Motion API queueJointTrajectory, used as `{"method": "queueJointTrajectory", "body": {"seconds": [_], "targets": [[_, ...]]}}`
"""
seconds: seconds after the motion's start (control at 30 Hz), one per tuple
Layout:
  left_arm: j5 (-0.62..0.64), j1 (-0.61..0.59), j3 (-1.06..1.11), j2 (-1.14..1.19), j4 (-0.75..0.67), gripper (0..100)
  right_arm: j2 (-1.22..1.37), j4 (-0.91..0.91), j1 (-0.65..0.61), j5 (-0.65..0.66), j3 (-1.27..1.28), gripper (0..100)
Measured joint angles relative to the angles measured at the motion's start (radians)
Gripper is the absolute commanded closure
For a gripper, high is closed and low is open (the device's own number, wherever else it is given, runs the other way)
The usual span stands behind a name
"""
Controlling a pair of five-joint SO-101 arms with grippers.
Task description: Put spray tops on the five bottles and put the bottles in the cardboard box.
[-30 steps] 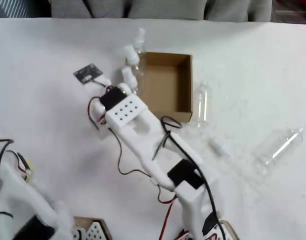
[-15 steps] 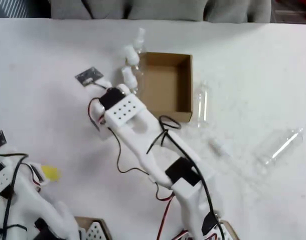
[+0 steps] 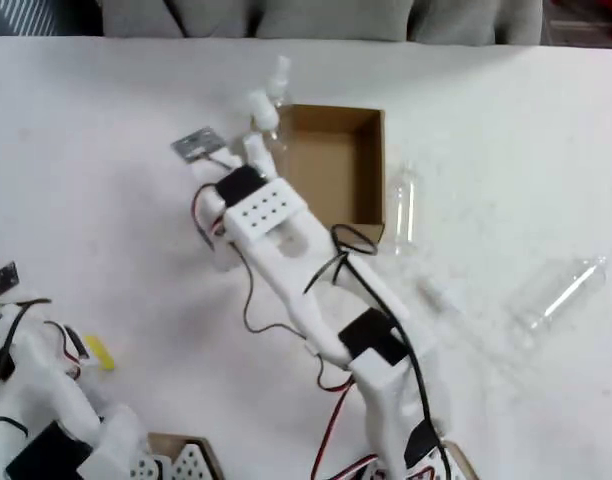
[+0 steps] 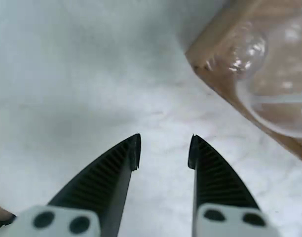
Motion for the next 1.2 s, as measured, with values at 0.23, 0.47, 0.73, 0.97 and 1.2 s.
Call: {"method": "queueJointTrajectory", "body": {"seconds": [0.23,0.47,0.73,0.97,1.2], "targets": [[0.000,0.068,-0.101,0.029,0.069,97,-0.071,0.127,0.141,0.000,0.000,85.8],[0.048,0.178,-0.354,-0.020,0.273,97,-0.098,0.215,0.334,0.054,0.003,85.8],[0.235,0.364,-0.620,0.071,0.285,97,-0.100,0.212,0.566,0.149,0.152,85.8],[0.368,0.491,-0.779,0.316,0.285,97,-0.264,0.106,0.689,0.221,0.391,85.8],[0.384,0.540,-0.838,0.546,0.146,97,-0.516,-0.029,0.856,0.301,0.667,85.8]]}}
